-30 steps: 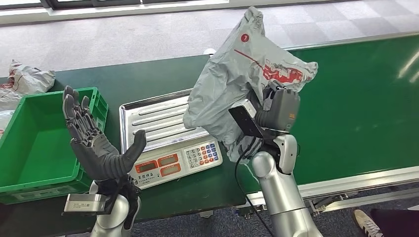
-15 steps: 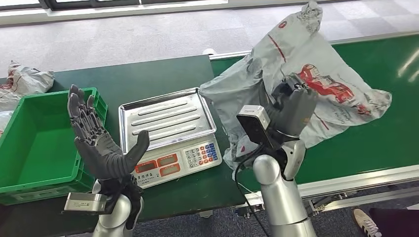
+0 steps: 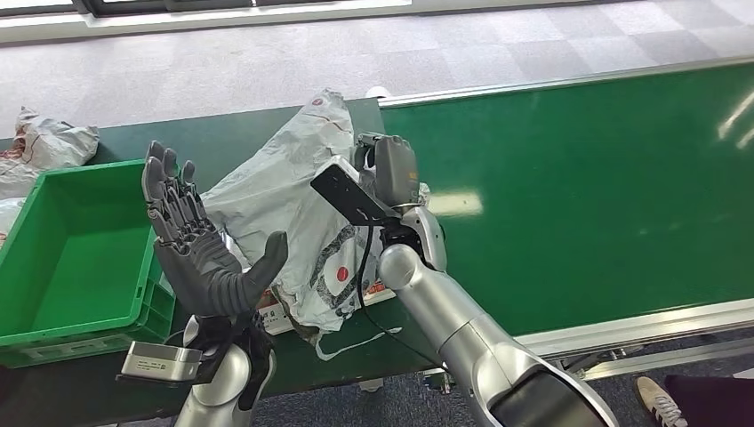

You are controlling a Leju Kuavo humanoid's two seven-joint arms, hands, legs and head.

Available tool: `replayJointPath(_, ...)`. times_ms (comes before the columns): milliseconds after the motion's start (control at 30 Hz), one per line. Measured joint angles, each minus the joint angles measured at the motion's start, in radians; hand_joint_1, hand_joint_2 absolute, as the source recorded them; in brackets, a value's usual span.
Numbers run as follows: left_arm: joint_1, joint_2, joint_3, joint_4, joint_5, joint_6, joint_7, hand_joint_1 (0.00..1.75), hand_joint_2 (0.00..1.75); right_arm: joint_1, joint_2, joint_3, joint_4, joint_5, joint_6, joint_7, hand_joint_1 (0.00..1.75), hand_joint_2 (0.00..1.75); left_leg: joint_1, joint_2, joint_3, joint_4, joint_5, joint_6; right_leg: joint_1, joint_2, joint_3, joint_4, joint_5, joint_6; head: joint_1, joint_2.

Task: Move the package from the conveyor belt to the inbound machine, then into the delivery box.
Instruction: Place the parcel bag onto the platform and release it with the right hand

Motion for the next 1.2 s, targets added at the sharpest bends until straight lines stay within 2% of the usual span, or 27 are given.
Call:
replayJointPath(233, -0.010, 0.002, -0.001, 0.012, -0.013, -0.026, 0.000, 0.00, 1.75, -0.039, 0.001, 0.122, 0.107, -0.083, 0.081, 0.015, 1.75, 1.75, 0.000, 0.000, 0.000, 0.000, 0.000, 0.000, 0.000, 0.000, 0.000, 0.000, 0.000, 0.000, 0.000, 0.000)
replayJointPath(267, -0.012, 0.002, -0.001, 0.014, -0.016, -0.030, 0.000, 0.00, 1.75, -0.043, 0.001, 0.136, 0.118, -0.093, 0.098, 0.011, 1.67, 1.75, 0.000, 0.000, 0.000, 0.000, 0.000, 0.000, 0.000, 0.000, 0.000, 0.000, 0.000, 0.000, 0.000, 0.000)
replayJointPath(367, -0.017, 0.002, -0.001, 0.019, -0.021, -0.042, 0.000, 0.00, 1.75, -0.053, 0.001, 0.169, 0.141, -0.121, 0.176, -0.016, 0.36, 1.75, 0.000, 0.000, 0.000, 0.000, 0.000, 0.000, 0.000, 0.000, 0.000, 0.000, 0.000, 0.000, 0.000, 0.000)
replayJointPath(400, -0.020, 0.002, -0.001, 0.021, -0.022, -0.048, 0.000, 0.00, 1.75, -0.056, 0.001, 0.177, 0.150, -0.135, 0.222, -0.036, 0.00, 1.75, 0.000, 0.000, 0.000, 0.000, 0.000, 0.000, 0.000, 0.000, 0.000, 0.000, 0.000, 0.000, 0.000, 0.000)
replayJointPath(467, -0.024, 0.002, -0.001, 0.025, -0.025, -0.056, 0.000, 0.00, 1.75, -0.061, 0.001, 0.194, 0.169, -0.151, 0.284, -0.075, 0.00, 1.75, 0.000, 0.000, 0.001, 0.000, 0.000, 0.000, 0.000, 0.000, 0.000, 0.000, 0.000, 0.000, 0.000, 0.000)
replayJointPath(500, -0.024, 0.002, -0.001, 0.026, -0.029, -0.057, 0.000, 0.00, 1.75, -0.061, 0.001, 0.202, 0.177, -0.150, 0.281, -0.085, 0.00, 1.75, 0.000, 0.000, 0.000, 0.000, 0.000, 0.000, 0.000, 0.000, 0.000, 0.000, 0.000, 0.000, 0.000, 0.000)
replayJointPath(633, -0.017, 0.005, -0.001, 0.027, -0.044, -0.050, 0.000, 0.00, 1.75, -0.056, 0.000, 0.214, 0.194, -0.134, 0.073, -0.095, 0.00, 0.00, 0.000, 0.000, 0.000, 0.000, 0.000, 0.000, 0.000, 0.000, 0.000, 0.000, 0.000, 0.000, 0.000, 0.000)
replayJointPath(700, -0.010, 0.007, -0.001, 0.025, -0.049, -0.050, 0.000, 0.00, 1.75, -0.053, -0.001, 0.206, 0.195, -0.125, -0.028, -0.112, 0.00, 0.00, 0.000, 0.000, 0.000, 0.000, 0.000, 0.000, 0.000, 0.000, 0.000, -0.001, 0.000, 0.000, 0.000, 0.000)
replayJointPath(767, -0.003, 0.007, -0.001, 0.023, -0.057, -0.052, 0.000, 0.00, 1.75, -0.045, -0.006, 0.181, 0.183, -0.108, -0.081, -0.126, 0.00, 0.00, 0.000, -0.001, 0.000, 0.000, 0.000, 0.000, 0.000, 0.000, 0.000, -0.001, 0.000, 0.000, 0.000, 0.000)
replayJointPath(933, 0.006, 0.007, 0.001, 0.022, -0.074, -0.064, 0.000, 0.00, 1.75, -0.003, -0.021, 0.086, 0.091, -0.052, -0.094, -0.147, 0.00, 0.00, 0.000, -0.001, 0.000, 0.000, 0.000, 0.000, 0.000, 0.000, 0.000, -0.001, 0.000, 0.000, 0.000, 0.000)
replayJointPath(1200, 0.018, 0.002, 0.016, 0.024, -0.104, -0.095, 0.000, 0.00, 1.75, 0.185, -0.027, -0.090, -0.373, 0.090, -0.136, -0.249, 0.00, 0.00, 0.000, -0.001, 0.000, 0.000, -0.001, 0.001, 0.000, -0.001, 0.000, -0.001, 0.000, 0.000, 0.000, 0.000)
